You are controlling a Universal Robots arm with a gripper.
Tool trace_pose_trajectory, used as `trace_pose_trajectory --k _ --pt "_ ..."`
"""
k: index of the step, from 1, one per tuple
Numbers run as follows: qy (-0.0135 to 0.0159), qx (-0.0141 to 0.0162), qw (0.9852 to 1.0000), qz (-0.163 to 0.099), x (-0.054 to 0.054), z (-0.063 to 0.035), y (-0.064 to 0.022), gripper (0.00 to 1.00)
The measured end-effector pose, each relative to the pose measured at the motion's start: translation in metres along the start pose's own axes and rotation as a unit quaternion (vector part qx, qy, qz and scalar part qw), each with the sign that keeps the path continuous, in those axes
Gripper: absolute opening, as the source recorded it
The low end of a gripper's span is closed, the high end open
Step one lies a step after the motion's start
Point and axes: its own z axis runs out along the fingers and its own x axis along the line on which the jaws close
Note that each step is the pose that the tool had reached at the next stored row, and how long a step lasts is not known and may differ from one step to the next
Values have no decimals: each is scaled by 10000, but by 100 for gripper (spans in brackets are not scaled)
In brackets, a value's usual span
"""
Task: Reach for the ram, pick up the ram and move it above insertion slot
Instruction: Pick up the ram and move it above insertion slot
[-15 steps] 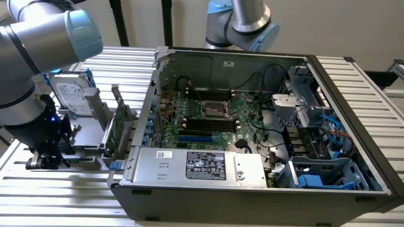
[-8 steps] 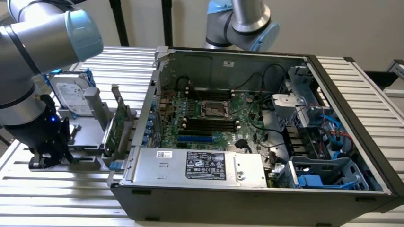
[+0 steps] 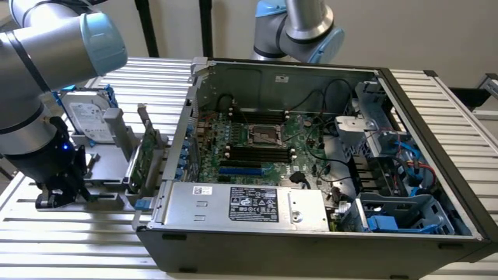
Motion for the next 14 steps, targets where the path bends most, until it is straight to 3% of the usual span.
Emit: trace_pose_trajectory --k 7,14 --pt "0 0 10000 0 -3 -90 1 14" --pt "0 0 10000 1 -10 -353 3 14"
